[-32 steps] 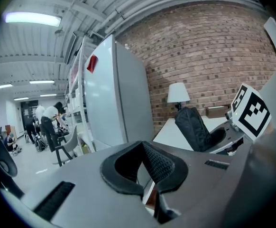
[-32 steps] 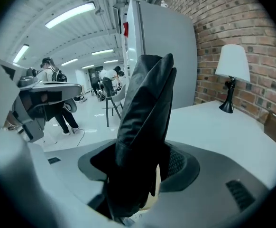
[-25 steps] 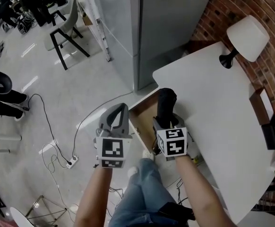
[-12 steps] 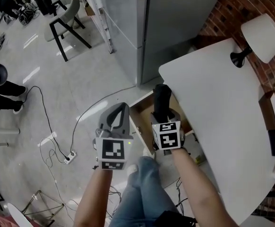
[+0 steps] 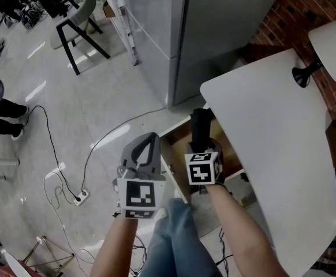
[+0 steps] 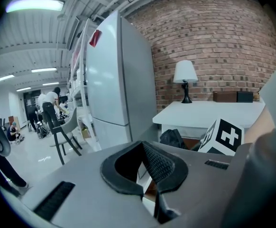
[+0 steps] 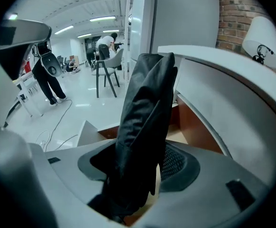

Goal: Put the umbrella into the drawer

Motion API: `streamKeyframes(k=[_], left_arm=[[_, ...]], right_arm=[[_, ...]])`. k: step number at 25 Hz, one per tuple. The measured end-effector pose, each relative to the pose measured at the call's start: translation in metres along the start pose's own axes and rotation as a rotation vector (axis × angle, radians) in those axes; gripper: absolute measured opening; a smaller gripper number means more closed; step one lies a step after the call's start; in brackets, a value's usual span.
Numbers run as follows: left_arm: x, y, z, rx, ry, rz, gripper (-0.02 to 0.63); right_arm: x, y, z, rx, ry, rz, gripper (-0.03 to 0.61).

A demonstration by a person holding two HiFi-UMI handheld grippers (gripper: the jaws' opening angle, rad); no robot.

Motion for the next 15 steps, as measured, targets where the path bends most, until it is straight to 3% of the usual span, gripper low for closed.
streamKeyframes(k=[5, 12, 15], left_arm=[[-0.002, -0.015, 0.017, -0.008, -0.008, -0.001, 0.002], [-0.004, -0.029, 0.029, -0.033, -0.026, 0.010, 0.002], [-0.002, -0.035, 0.034, -0.030, -0.034, 0.004, 0.002]], right_arm=[[-0.008, -0.013, 0.022, 0.060, -0.033, 0.021, 0.250], [-0.013, -0.039, 0.043, 0.183, -0.055, 0.186, 0.253], [-0.015, -0.046, 0.054, 0.225, -0.074, 0.180, 0.254]])
Point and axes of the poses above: the fingertips, and each gripper's own axes: z forward along the fingers, x to its left, y out of its top, the point moved 6 cm from there along -z, backward along the fingers, and after that the axes turned 11 degrees about -z, right-handed, at the moved point
